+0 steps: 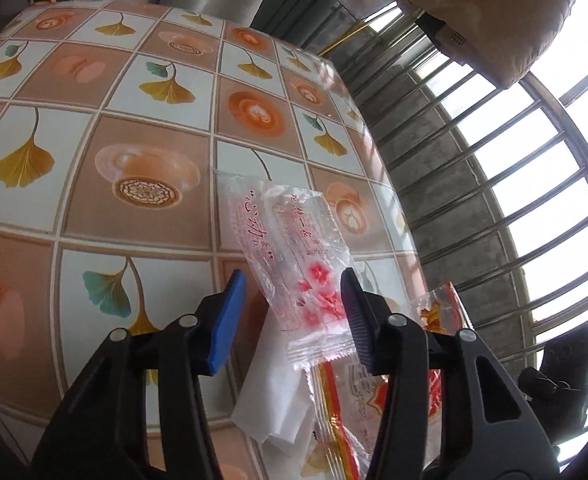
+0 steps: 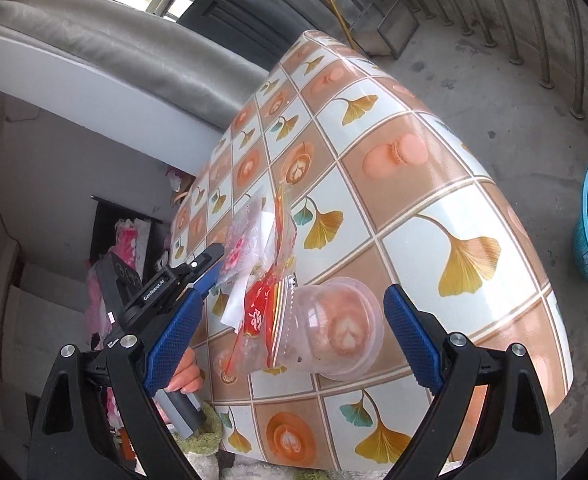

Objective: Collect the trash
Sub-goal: 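Move both tools back to the table toward the clear plastic bags, then grasp the pink-printed clear bag with the left tool while the right tool grasps the red-printed bag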

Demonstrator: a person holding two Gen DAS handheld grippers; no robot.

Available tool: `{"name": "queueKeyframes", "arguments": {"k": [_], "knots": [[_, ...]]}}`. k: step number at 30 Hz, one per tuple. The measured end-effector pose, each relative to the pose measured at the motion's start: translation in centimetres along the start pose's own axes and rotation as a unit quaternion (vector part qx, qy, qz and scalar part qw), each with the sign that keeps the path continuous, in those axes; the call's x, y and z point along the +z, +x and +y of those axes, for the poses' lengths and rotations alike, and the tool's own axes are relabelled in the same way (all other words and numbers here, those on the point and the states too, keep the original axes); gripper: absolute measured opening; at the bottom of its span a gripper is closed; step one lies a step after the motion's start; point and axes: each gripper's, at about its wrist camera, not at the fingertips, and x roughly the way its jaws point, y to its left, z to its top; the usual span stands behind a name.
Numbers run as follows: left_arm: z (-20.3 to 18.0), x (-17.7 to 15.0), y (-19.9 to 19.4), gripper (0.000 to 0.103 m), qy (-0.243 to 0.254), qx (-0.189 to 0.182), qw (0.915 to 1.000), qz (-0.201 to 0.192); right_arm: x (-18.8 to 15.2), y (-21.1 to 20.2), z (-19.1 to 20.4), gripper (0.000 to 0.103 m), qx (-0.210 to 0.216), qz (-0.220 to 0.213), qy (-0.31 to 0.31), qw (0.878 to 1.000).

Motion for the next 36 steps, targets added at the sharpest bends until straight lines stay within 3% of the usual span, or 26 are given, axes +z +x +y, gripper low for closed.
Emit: {"name": "queueKeyframes", "arguments": {"k": [12,22,31,36], "knots": [[0.5,0.2,-0.5,0.005,0.006,-0.015,0.9998,-0.014,0.0,1.7,1.5,0.089,0.0,0.018,-0.007,1.0],[-0.6,-0.1,-4.2,0.0,0.024,-0.033,0.9971,-0.065,0.0,1.4,1.2,0.089,-0.007,0.008,-0.006,1.0],[-3.1,-0.7,-7.3,0.0,0.088,0.016,0.9878,-0.128,-0.3,2.2,1.9,0.066,-0.062,0.011,-0.055,0.997],[-3.4,-0.9,-7.4,0.0,0.099,0.023,0.9862,-0.131,-0.6,2.3,2.0,0.041,-0.084,0.004,-0.07,0.994]]}}
